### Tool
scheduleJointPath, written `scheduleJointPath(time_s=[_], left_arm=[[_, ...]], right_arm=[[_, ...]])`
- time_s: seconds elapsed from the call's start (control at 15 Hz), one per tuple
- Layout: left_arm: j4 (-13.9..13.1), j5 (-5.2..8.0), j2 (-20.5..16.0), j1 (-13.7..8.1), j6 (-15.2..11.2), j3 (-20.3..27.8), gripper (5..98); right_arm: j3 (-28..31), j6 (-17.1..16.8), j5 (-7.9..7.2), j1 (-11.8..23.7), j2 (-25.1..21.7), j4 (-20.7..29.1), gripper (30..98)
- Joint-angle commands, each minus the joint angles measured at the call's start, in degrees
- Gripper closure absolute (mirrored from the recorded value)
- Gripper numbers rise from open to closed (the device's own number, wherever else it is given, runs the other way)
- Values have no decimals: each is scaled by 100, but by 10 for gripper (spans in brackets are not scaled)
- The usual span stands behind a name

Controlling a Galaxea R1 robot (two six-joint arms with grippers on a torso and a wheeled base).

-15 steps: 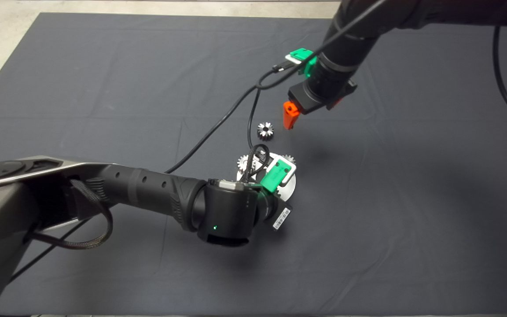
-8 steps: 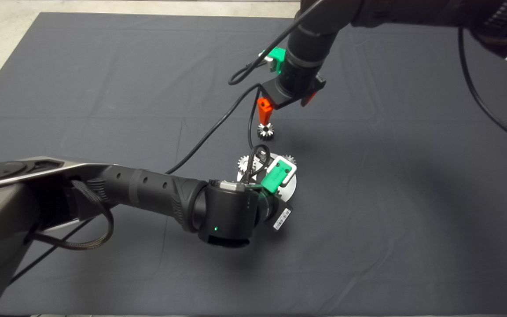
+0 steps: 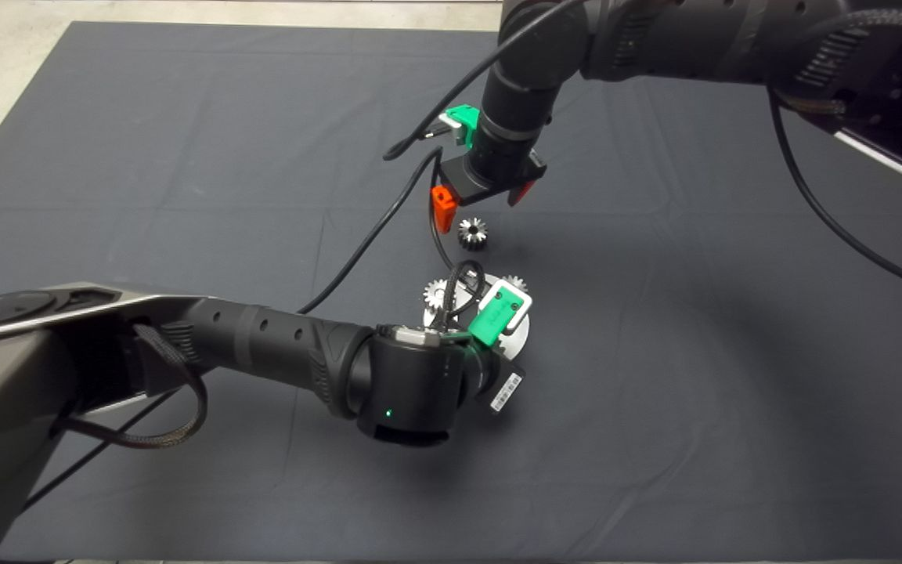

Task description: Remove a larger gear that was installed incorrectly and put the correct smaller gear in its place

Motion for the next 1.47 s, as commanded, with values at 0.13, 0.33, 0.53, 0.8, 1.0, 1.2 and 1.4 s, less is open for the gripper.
scheduleJointPath(time_s=[0.13,0.33,0.53,0.8,1.0,1.2,1.4], left_arm=[[-48,209,144,-1,111,68,635],[-59,209,144,-26,111,94,637],[-59,212,110,-37,111,94,637],[-76,218,109,-264,102,181,637],[-94,225,127,-450,102,208,640],[-103,224,118,-527,102,233,643],[-111,227,110,-529,93,410,643]], right_arm=[[-46,-99,96,-27,10,-145,308],[-71,-134,96,-73,10,-145,308],[-71,-134,96,-167,10,-145,308],[-71,-134,96,-194,10,-188,308],[-80,-134,96,-273,10,-250,308],[-80,-134,96,-308,10,-268,308],[-99,-134,96,-317,1,-340,308]])
